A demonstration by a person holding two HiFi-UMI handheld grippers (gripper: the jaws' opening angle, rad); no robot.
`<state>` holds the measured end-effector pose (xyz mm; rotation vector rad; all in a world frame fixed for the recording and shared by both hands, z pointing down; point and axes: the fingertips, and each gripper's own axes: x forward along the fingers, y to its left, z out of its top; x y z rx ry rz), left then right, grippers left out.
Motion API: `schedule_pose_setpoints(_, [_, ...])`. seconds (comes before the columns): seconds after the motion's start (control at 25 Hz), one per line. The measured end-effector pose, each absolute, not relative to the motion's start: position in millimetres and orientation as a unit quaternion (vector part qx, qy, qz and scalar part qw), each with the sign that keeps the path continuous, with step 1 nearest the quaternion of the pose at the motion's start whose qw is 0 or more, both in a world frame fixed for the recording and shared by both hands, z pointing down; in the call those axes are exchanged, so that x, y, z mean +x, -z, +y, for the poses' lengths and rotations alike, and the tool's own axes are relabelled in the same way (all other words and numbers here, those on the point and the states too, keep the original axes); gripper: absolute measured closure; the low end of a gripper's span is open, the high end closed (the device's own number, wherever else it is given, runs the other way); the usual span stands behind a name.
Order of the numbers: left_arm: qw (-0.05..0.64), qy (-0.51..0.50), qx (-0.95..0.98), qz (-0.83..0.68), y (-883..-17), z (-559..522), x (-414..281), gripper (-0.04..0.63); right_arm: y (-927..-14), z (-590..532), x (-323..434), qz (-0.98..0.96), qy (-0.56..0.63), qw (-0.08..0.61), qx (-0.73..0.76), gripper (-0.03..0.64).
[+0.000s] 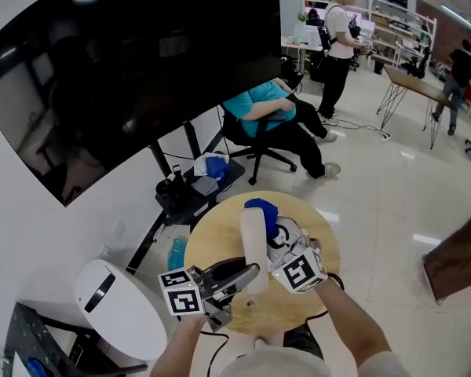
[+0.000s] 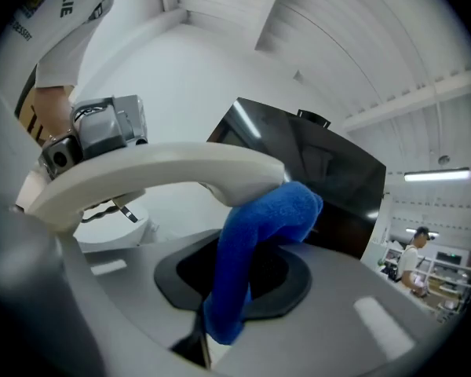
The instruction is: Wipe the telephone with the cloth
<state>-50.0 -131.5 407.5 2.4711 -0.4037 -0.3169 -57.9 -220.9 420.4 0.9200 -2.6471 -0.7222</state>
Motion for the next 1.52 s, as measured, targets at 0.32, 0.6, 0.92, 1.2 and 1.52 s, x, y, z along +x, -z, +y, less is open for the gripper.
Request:
schedule_pose_setpoints(0.32, [0.306,0.117,0.934,-0.143,-406,-134,-48,0.514,-437,-210,-59,-0.895,0.296,0.156,0.295,0.555])
schedule_pose_setpoints(0.6, [0.317,0.130,0.930,-0.133,-404,-137,-46,0.514,-455,-191,-61,-0.885,0.332,0.174,0.275,0.555])
schedule_pose_setpoints(0.92, [0.327,0.134,0.926,-0.136,-403,-145,-52,0.515,-471,-176,-64,-0.879,0.347,0.180,0.273,0.555])
schedule_pose_setpoints(1.2, [0.325,0.150,0.922,-0.147,-394,-158,-58,0.515,-487,-166,-64,-0.882,0.338,0.185,0.271,0.555])
schedule_pose_setpoints(1.52, [0.318,0.159,0.921,-0.157,-387,-172,-66,0.515,-503,-160,-66,-0.888,0.320,0.192,0.269,0.555])
